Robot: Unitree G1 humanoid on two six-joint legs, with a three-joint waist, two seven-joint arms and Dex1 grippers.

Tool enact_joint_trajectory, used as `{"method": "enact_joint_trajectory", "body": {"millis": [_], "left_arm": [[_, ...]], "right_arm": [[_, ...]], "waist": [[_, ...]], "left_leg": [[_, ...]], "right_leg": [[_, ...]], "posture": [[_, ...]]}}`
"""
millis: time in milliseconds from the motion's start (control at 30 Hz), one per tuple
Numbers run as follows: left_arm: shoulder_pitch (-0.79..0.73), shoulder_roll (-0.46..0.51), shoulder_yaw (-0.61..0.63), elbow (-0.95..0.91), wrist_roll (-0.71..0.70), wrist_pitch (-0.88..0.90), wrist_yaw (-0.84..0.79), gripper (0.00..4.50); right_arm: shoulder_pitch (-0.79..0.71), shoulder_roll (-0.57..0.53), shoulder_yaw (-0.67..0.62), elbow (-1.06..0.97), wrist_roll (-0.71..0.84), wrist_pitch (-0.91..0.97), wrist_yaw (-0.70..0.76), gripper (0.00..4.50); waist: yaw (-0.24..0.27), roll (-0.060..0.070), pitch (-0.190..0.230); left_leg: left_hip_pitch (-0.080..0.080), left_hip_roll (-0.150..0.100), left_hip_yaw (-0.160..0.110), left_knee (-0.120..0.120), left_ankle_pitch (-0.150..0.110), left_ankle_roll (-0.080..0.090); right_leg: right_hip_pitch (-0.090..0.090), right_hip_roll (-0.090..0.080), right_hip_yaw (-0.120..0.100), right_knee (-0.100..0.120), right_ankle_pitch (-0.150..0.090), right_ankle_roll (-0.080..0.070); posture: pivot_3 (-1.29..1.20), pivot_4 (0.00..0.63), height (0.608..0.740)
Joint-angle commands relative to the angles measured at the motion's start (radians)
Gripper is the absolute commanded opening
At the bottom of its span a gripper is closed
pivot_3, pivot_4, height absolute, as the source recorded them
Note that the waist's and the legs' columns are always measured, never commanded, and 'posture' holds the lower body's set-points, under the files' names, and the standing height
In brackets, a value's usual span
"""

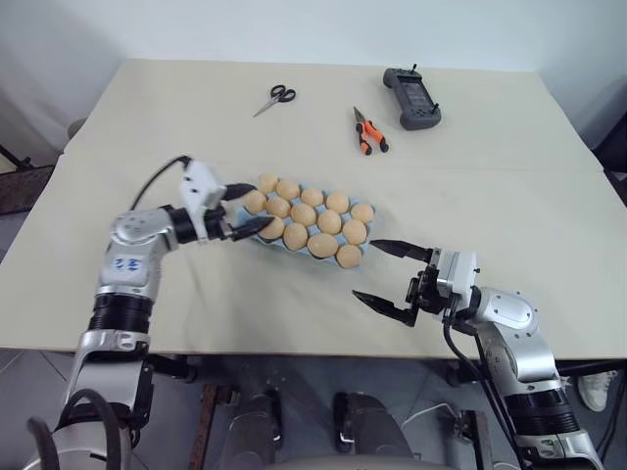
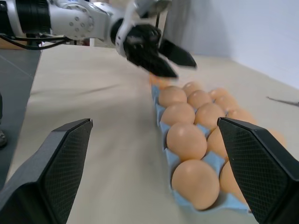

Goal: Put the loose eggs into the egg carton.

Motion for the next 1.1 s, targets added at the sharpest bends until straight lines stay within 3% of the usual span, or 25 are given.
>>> {"method": "enact_joint_trajectory", "body": {"millis": [33,67,167,333,433,467,500,733,767,1100], "left_arm": [[0.116,0.04,0.157,-0.134,-0.095,-0.025,0.035,3.91],[0.149,0.047,0.182,-0.163,-0.107,-0.028,0.04,3.91],[0.301,0.068,0.271,-0.256,-0.134,-0.027,0.069,4.48],[0.609,0.086,0.41,-0.402,-0.152,-0.037,0.089,4.48],[0.668,0.079,0.435,-0.426,-0.153,-0.039,0.122,4.48],[0.677,0.072,0.437,-0.432,-0.157,-0.035,0.131,4.48],[0.682,0.065,0.437,-0.439,-0.158,-0.028,0.144,4.48],[0.514,0.025,0.31,-0.398,-0.13,0.102,0.267,4.48],[0.465,0.023,0.284,-0.359,-0.113,0.123,0.288,4.48],[0.033,0.004,0.097,0.184,0.096,-0.013,0.373,4.48]], "right_arm": [[-0.019,0.008,-0.025,-0.009,0.036,-0.023,0.009,4.5],[-0.021,0.01,-0.029,-0.011,0.044,-0.023,0.01,4.5],[-0.012,-0.005,-0.045,-0.031,0.064,-0.005,0.011,4.5],[0.02,-0.069,-0.077,-0.051,0.07,0.009,0.03,4.5],[0.022,-0.077,-0.082,-0.036,0.069,0.005,0.035,4.5],[0.02,-0.075,-0.081,-0.032,0.067,0.003,0.036,4.5],[0.016,-0.073,-0.079,-0.03,0.066,0.004,0.035,4.5],[-0.002,-0.067,-0.071,-0.024,0.059,0.009,0.032,4.5],[-0.005,-0.066,-0.07,-0.022,0.058,0.009,0.032,4.5],[0.007,-0.061,-0.07,-0.046,0.051,0.012,0.012,4.5]], "waist": [[-0.004,0.0,0.0],[-0.005,0.0,0.0],[-0.003,0.0,0.0],[-0.003,0.0,0.0],[0.004,0.001,0.0],[0.005,0.001,0.0],[0.004,0.001,0.0],[0.004,0.001,0.0],[0.006,0.001,0.0],[0.0,0.001,0.0]], "left_leg": [[0.0,0.0,0.0,0.0,0.0,0.0],[0.0,0.0,0.0,0.0,0.0,0.0],[0.0,0.0,0.0,-0.001,0.0,0.0],[0.0,0.0,0.0,-0.003,-0.001,-0.001],[0.0,0.001,-0.001,-0.004,-0.001,-0.002],[0.0,0.001,-0.001,-0.006,-0.001,-0.002],[0.0,0.001,0.0,-0.008,-0.001,-0.002],[-0.001,0.001,0.002,-0.009,-0.001,-0.002],[-0.001,0.001,0.002,-0.008,-0.001,-0.002],[0.0,0.003,0.006,-0.006,0.0,-0.002]], "right_leg": [[0.0,0.0,0.001,0.0,0.0,0.0],[0.0,0.0,0.001,0.0,0.0,0.0],[0.0,0.0,0.0,0.0,0.0,0.0],[0.0,-0.003,0.001,-0.003,0.0,-0.001],[0.0,-0.003,-0.001,-0.005,-0.003,-0.007],[0.0,-0.003,-0.002,-0.007,-0.009,-0.02],[0.001,-0.003,-0.002,-0.009,-0.008,-0.021],[0.001,-0.003,-0.002,-0.01,-0.004,-0.016],[0.001,-0.003,-0.002,-0.01,0.002,-0.005],[-0.001,0.0,-0.005,-0.007,0.003,-0.003]], "posture": [[0.0,0.15,0.74],[0.0,0.15,0.74],[0.0,0.15,0.74],[0.0,0.15,0.74],[0.0,0.15,0.74],[0.0,0.15,0.74],[0.0,0.15,0.74],[0.0,0.15,0.74],[0.0,0.15,0.74],[0.0,0.15,0.74]]}}
